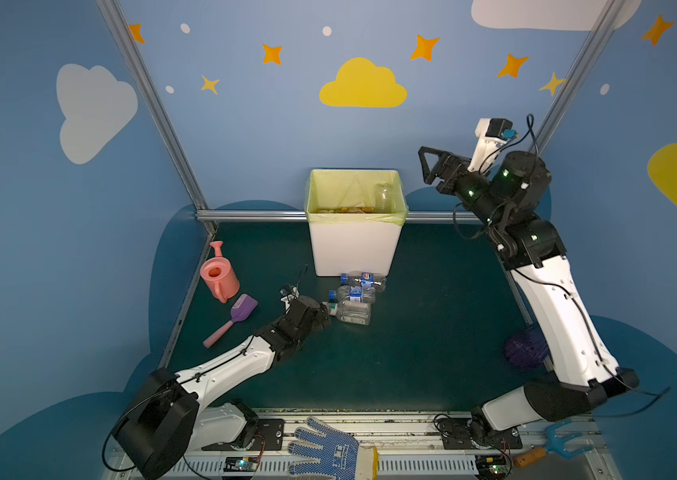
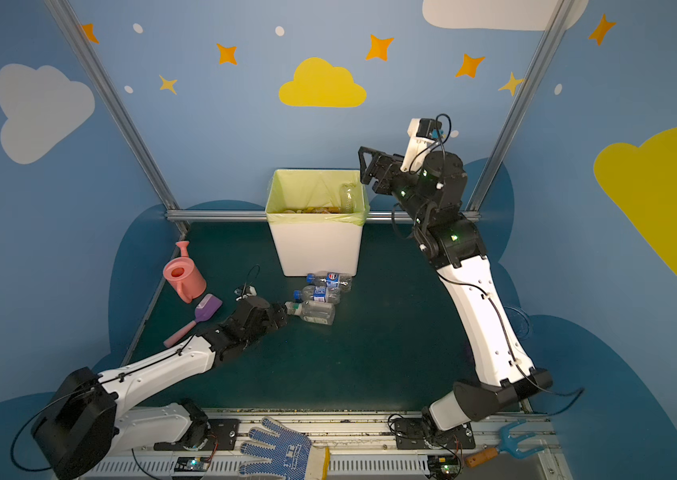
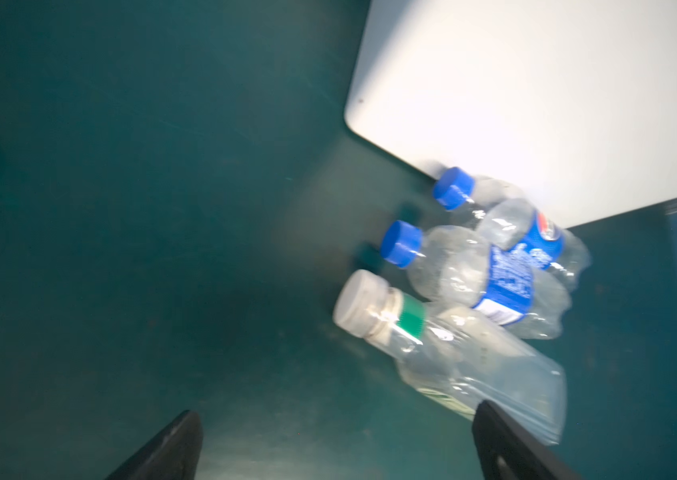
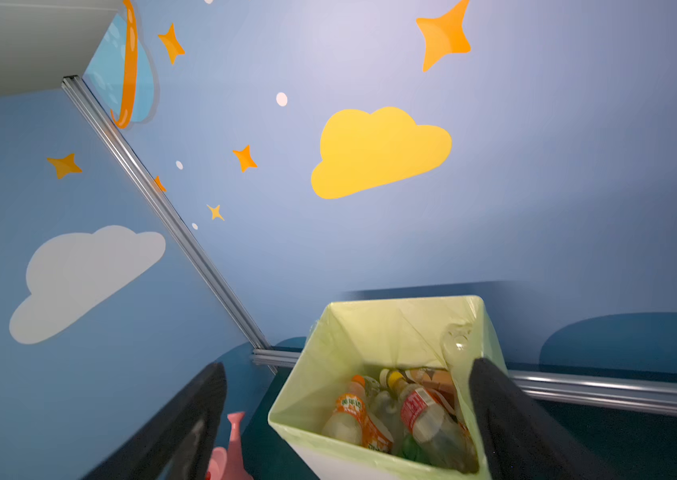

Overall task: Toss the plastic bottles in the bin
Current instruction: 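Grasp the green-label clear bottle with the left gripper while the right arm returns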

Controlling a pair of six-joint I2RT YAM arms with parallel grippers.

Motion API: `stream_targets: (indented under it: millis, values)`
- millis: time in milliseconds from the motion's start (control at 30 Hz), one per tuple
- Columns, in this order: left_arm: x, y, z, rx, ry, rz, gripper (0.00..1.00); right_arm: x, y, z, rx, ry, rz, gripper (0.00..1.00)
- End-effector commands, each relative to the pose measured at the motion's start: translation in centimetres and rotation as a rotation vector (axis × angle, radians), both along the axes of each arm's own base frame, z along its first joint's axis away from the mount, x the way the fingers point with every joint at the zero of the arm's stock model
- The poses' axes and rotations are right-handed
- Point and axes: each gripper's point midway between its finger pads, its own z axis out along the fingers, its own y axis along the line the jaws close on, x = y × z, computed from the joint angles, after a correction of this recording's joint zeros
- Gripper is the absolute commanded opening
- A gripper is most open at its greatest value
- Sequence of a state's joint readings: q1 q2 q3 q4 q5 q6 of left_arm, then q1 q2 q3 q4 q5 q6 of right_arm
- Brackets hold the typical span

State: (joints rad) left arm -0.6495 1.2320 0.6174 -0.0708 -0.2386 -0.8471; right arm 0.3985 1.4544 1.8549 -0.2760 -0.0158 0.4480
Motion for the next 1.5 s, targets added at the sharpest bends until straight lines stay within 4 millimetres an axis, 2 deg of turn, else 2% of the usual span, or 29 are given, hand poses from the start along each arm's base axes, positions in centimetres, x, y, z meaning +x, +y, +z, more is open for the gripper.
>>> stream_targets:
  millis: [0, 167, 267, 467, 600, 833, 900, 1000, 1167, 1300, 1467]
  values:
    - [0.6, -2.0, 0.9, -0.145, 0.006, 0.036, 1.0, 2.8, -2.2, -9.0, -0.026, 0.179, -0.077, 0.9]
    - [1.3, -4.1, 0.7, -0.257, 0.068, 0.08, 1.0, 0.7, -7.0, -17.7, -0.022, 0.349, -0.178, 0.91]
    - [1.8, -5.3, 0.6, -0.259, 0.098, 0.082, 1.0, -1.0, -9.3, -22.7, -0.02, 0.455, -0.231, 0.91]
    - [2.6, -6.7, -1.2, -0.245, 0.233, 0.149, 1.0, -4.6, -12.9, -30.2, -0.013, 0.603, -0.324, 0.91]
    - [2.5, -7.0, -2.1, -0.227, 0.312, 0.235, 1.0, -6.6, -14.9, -33.5, -0.001, 0.671, -0.374, 0.92]
    - [3.0, -7.9, -1.9, -0.236, 0.381, 0.348, 1.0, -8.6, -16.8, -36.3, 0.054, 0.721, -0.403, 0.92]
    - [3.1, -8.4, -2.0, -0.236, 0.407, 0.36, 1.0, -9.1, -17.2, -37.6, 0.069, 0.753, -0.411, 0.92]
    - [3.2, -9.3, -3.0, -0.23, 0.466, 0.363, 1.0, -9.5, -17.8, -38.7, 0.09, 0.78, -0.421, 0.92]
    - [3.5, -10.5, -4.6, -0.229, 0.527, 0.373, 1.0, -10.3, -18.7, -39.6, 0.112, 0.815, -0.442, 0.92]
    - [3.7, -10.7, -5.1, -0.234, 0.534, 0.38, 0.98, -10.7, -19.2, -39.9, 0.109, 0.825, -0.456, 0.92]
    - [3.1, -10.2, -6.7, -0.213, 0.586, 0.413, 0.96, -10.9, -19.6, -40.4, 0.13, 0.837, -0.459, 0.92]
